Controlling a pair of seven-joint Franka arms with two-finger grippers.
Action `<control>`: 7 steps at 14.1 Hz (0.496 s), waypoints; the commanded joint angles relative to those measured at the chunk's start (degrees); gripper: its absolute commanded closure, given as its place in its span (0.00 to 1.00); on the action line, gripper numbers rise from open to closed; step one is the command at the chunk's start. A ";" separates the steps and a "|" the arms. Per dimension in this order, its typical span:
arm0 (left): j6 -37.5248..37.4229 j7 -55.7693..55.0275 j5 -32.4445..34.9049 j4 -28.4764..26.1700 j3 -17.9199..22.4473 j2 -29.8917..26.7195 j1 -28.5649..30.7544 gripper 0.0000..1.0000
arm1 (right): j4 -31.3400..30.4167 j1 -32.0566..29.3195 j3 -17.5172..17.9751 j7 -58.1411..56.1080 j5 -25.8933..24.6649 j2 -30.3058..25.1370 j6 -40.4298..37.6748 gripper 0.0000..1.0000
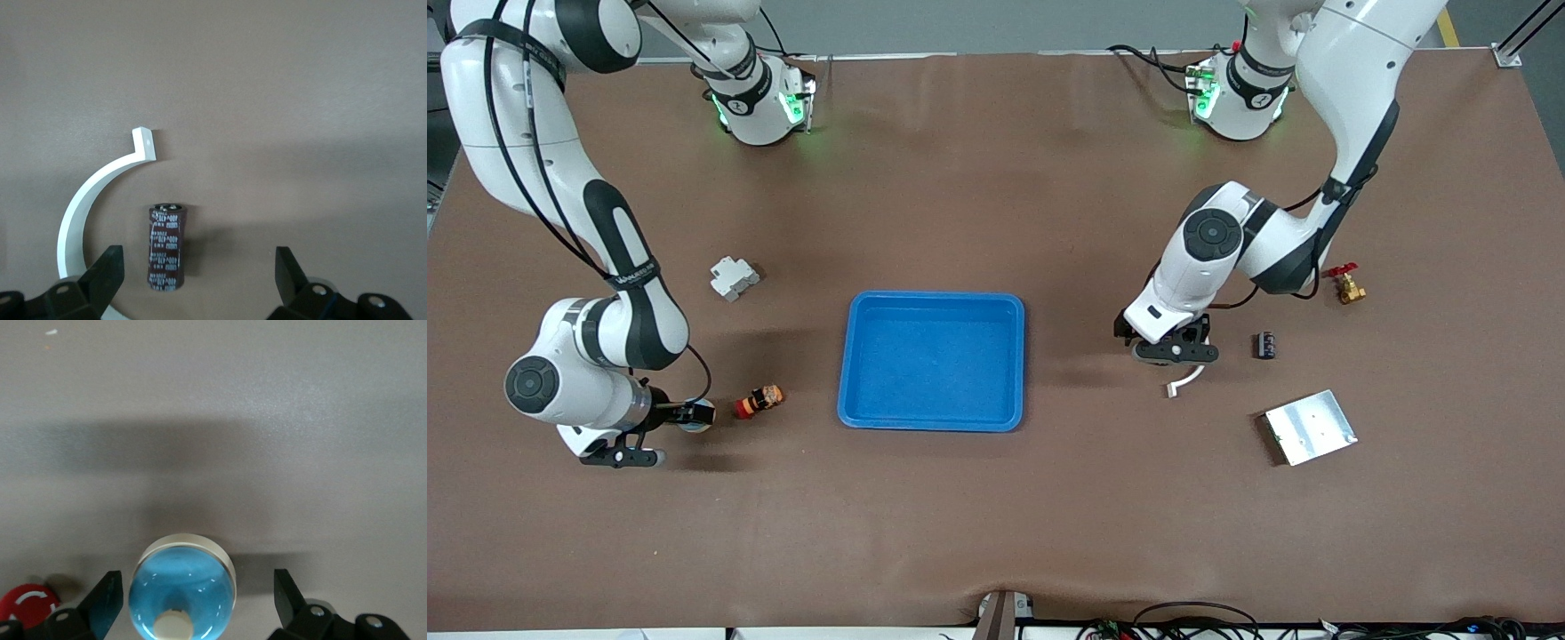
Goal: Place electrolytic capacitor and blue bell in tray
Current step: 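Grasp the blue bell with the right gripper while the left gripper grasps the capacitor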
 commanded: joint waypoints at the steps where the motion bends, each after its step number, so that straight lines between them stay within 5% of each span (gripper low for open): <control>1: 2.28 -2.19 3.94 0.00 0.38 1.64 0.93 0.00 | -0.06 -0.38 0.52 1.10 -1.00 0.39 0.90 0.00; 7: 3.60 -7.12 10.62 0.17 0.47 4.80 1.54 0.00 | -0.15 -0.12 0.61 1.36 -0.56 0.66 0.91 0.00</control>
